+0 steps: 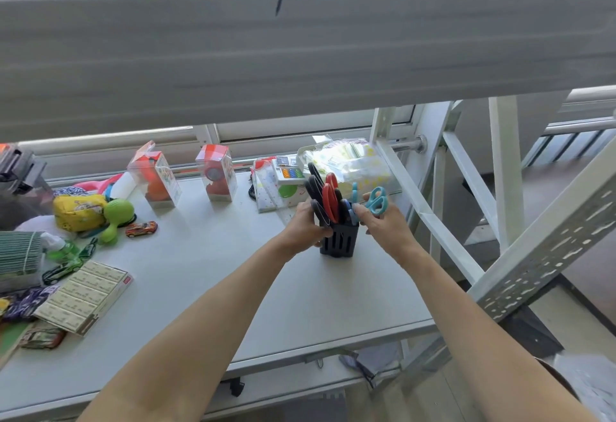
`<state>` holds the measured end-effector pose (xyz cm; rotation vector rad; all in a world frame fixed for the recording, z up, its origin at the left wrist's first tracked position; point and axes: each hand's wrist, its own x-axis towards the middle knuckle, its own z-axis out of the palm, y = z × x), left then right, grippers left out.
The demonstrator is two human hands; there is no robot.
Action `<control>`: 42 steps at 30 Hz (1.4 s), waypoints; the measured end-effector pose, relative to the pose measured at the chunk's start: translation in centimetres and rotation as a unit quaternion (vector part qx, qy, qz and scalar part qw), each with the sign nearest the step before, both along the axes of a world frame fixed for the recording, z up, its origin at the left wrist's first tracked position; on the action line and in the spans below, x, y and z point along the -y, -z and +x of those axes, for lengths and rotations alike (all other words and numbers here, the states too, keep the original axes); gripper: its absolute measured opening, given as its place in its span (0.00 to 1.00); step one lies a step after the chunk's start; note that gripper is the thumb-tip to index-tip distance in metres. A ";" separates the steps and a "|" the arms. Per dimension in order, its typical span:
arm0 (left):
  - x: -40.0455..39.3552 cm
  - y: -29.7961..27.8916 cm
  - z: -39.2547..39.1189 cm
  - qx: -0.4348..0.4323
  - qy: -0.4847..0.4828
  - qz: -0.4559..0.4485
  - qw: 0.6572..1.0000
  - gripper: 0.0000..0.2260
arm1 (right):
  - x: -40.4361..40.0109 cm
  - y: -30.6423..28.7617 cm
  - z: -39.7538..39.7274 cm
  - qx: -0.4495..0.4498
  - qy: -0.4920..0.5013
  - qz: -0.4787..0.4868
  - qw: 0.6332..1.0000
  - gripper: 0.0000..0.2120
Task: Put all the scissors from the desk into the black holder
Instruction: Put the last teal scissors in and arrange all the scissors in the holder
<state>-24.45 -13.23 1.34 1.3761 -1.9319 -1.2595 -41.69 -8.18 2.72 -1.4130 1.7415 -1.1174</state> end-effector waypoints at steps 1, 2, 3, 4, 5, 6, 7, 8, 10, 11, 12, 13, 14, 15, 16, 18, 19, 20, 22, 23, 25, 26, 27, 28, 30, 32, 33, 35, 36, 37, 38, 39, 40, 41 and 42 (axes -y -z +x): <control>0.0 0.0 0.1 0.004 -0.007 0.000 1.000 0.20 | -0.2 0.0 -0.2 0.012 -0.007 0.005 1.000 0.16; -0.1 -0.1 0.1 0.008 -0.013 0.001 1.000 0.20 | -0.4 0.0 -0.3 0.020 -0.012 0.005 1.000 0.18; -0.2 -0.1 0.2 0.010 -0.017 0.003 1.000 0.21 | -0.7 0.1 -0.3 0.025 -0.014 0.003 1.000 0.20; -0.2 -0.1 0.2 0.011 -0.019 0.006 1.000 0.21 | -0.9 0.2 -0.3 0.027 -0.014 0.000 1.000 0.21; -0.3 -0.1 0.2 0.010 -0.021 0.007 1.000 0.22 | -1.1 0.3 -0.3 0.027 -0.015 -0.002 1.000 0.23; -0.4 -0.1 0.3 0.010 -0.024 0.008 1.000 0.23 | -1.2 0.5 -0.3 0.027 -0.015 -0.003 1.000 0.25; -0.5 -0.1 0.3 0.010 -0.028 0.010 1.000 0.25 | -1.4 0.6 -0.3 0.029 -0.015 -0.003 0.999 0.27; -0.6 -0.1 0.4 0.010 -0.032 0.012 0.999 0.26 | -1.5 0.9 -0.3 0.033 -0.014 -0.002 0.999 0.30; -0.7 -0.2 0.6 0.010 -0.040 0.013 0.999 0.28 | -2.0 1.3 -0.3 0.037 -0.007 -0.001 0.999 0.33; -0.8 -0.2 0.7 0.010 -0.045 0.013 0.999 0.29 | -2.3 1.6 -0.4 0.038 -0.002 0.000 0.999 0.33; -0.9 -0.1 0.9 0.010 -0.050 0.012 0.999 0.29 | -2.5 1.9 -0.5 0.038 0.003 0.002 0.999 0.33; -1.0 -0.1 1.0 0.010 -0.057 0.012 0.998 0.30 | -2.8 2.3 -0.5 0.038 0.008 0.004 0.999 0.33; -1.1 0.1 1.2 0.011 -0.066 0.013 0.998 0.32 | -3.1 2.8 -0.5 0.038 0.013 0.007 0.999 0.33; -1.2 0.1 1.4 0.012 -0.075 0.014 0.997 0.33 | -3.3 3.3 -0.4 0.036 0.019 0.010 0.999 0.33; -1.4 0.2 1.5 0.014 -0.083 0.011 0.996 0.34 | -3.5 3.7 -0.4 0.030 0.026 0.015 0.999 0.33; -1.6 0.5 1.9 0.024 -0.095 0.000 0.995 0.36 | -3.4 4.4 -0.3 0.014 0.039 0.037 0.998 0.33; -1.6 0.6 2.2 0.030 -0.098 -0.005 0.995 0.36 | -3.2 4.5 -0.3 0.006 0.041 0.052 0.998 0.34; -1.7 0.6 2.5 0.036 -0.097 -0.010 0.995 0.37 | -2.9 4.4 -0.4 -0.003 0.037 0.067 0.997 0.35; -1.7 0.6 3.0 0.049 -0.077 -0.024 0.996 0.41 | -2.2 3.8 -0.6 -0.025 0.015 0.075 0.997 0.37; -1.6 0.4 3.1 0.053 -0.062 -0.029 0.996 0.44 | -1.8 3.3 -0.9 -0.039 -0.001 0.066 0.997 0.38; -1.3 0.0 3.1 0.041 -0.031 -0.030 0.998 0.50 | -0.9 2.1 -1.3 -0.072 -0.040 0.040 0.996 0.41; -1.1 -0.4 2.9 0.031 -0.017 -0.032 0.999 0.52 | -0.4 1.6 -1.5 -0.078 -0.060 0.030 0.995 0.43; -0.8 -0.7 2.5 0.026 -0.002 -0.034 0.999 0.53 | 0.0 1.0 -1.7 -0.074 -0.079 0.027 0.994 0.46; -0.5 -1.1 2.1 0.025 0.013 -0.036 0.999 0.52 | 0.5 0.6 -2.0 -0.066 -0.098 0.032 0.992 0.47; 0.1 -1.5 1.5 0.036 0.040 -0.035 0.998 0.49 | 1.4 0.1 -2.3 -0.057 -0.131 0.055 0.988 0.48; 0.7 -1.7 1.1 0.043 0.059 -0.019 0.997 0.45 | 2.0 -0.2 -2.6 -0.043 -0.157 0.073 0.984 0.46; 0.9 -1.6 1.0 0.040 0.063 -0.010 0.997 0.43 | 2.1 -0.3 -2.7 -0.029 -0.168 0.077 0.982 0.44; 1.1 -1.4 0.9 0.027 0.059 -0.005 0.998 0.41 | 2.2 -0.5 -2.9 -0.007 -0.183 0.084 0.979 0.39; 1.1 -1.2 0.9 0.020 0.053 -0.007 0.998 0.40 | 2.2 -0.6 -2.9 0.001 -0.189 0.088 0.978 0.36; 1.0 -1.0 0.9 0.010 0.045 -0.009 0.999 0.40 | 2.2 -0.6 -2.9 0.013 -0.194 0.092 0.977 0.34; 0.9 -0.7 0.9 -0.004 0.036 -0.011 0.999 0.39 | 2.2 -0.7 -2.9 0.024 -0.199 0.094 0.975 0.32; 0.7 -0.5 0.9 -0.021 0.026 -0.012 0.999 0.38 | 2.2 -0.7 -2.8 0.032 -0.205 0.094 0.974 0.31; 0.5 -0.3 1.0 -0.040 0.013 -0.009 0.999 0.37 | 2.2 -0.7 -2.6 0.038 -0.210 0.093 0.973 0.30; 0.3 -0.2 1.0 -0.057 0.000 -0.007 0.998 0.37 | 2.2 -0.6 -2.4 0.045 -0.213 0.092 0.972 0.29; 0.2 -0.2 1.2 -0.071 -0.011 -0.010 0.997 0.36 | 2.3 -0.6 -2.3 0.053 -0.215 0.090 0.971 0.29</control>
